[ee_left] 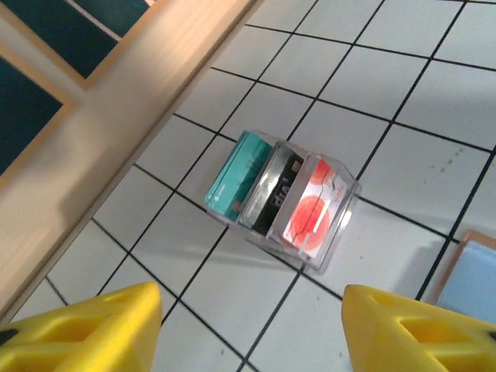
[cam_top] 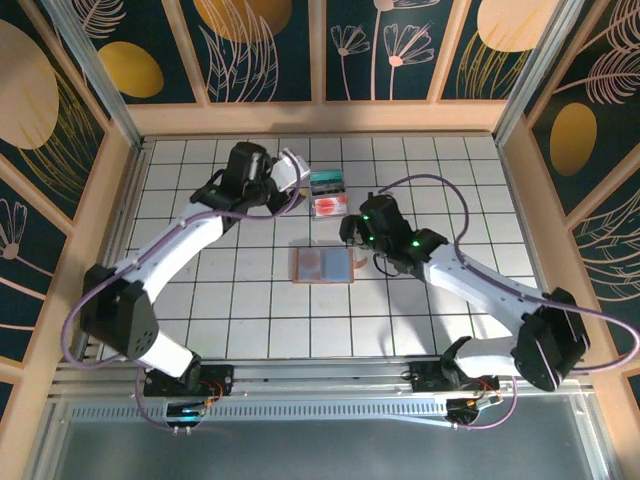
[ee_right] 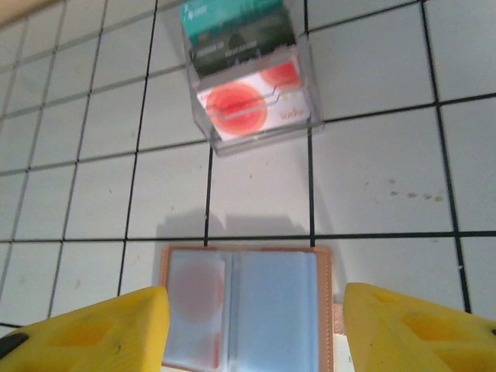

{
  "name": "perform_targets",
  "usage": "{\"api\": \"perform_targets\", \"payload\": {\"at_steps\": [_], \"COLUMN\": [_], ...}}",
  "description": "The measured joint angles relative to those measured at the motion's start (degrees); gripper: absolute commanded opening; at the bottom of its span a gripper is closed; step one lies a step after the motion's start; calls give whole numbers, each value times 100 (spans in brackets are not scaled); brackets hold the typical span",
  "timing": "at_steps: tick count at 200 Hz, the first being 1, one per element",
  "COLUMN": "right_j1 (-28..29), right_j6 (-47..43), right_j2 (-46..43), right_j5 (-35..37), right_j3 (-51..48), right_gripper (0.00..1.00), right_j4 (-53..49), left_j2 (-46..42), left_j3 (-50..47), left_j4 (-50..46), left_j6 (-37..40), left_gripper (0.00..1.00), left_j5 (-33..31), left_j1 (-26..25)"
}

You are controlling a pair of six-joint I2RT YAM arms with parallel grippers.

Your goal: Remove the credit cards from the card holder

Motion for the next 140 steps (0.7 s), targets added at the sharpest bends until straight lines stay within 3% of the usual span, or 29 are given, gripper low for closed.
{"api": "perform_targets", "payload": {"at_steps": [21,52,80,105,140], "right_j1": [262,573,778,944,1152], "right_j6": [-44,-66,-87,-118,-221], "right_j2": [595,1335,1917,2358,2979], "right_j5": [101,146,109,66,35], "right_j3": [289,667,968,1231,1685], "right_gripper": [60,54,54,54,57], "right_j4": [-153,-319,-393,-446,-560], "left_j2": [-767,-1858,-2592,-2966,-3270], "left_j3": [-833,-1939,-2651,-3003,-3401], "left_j4": [433,1045,1392,1464,1408], "left_j6": [-420,-1261,-2330,-3580,-4920], "left_gripper": [99,99,99,99,99], "left_j5": [-240,-997,-2135,-3171,-3801], "left_j1": [-2,-2,-2,0,0]}}
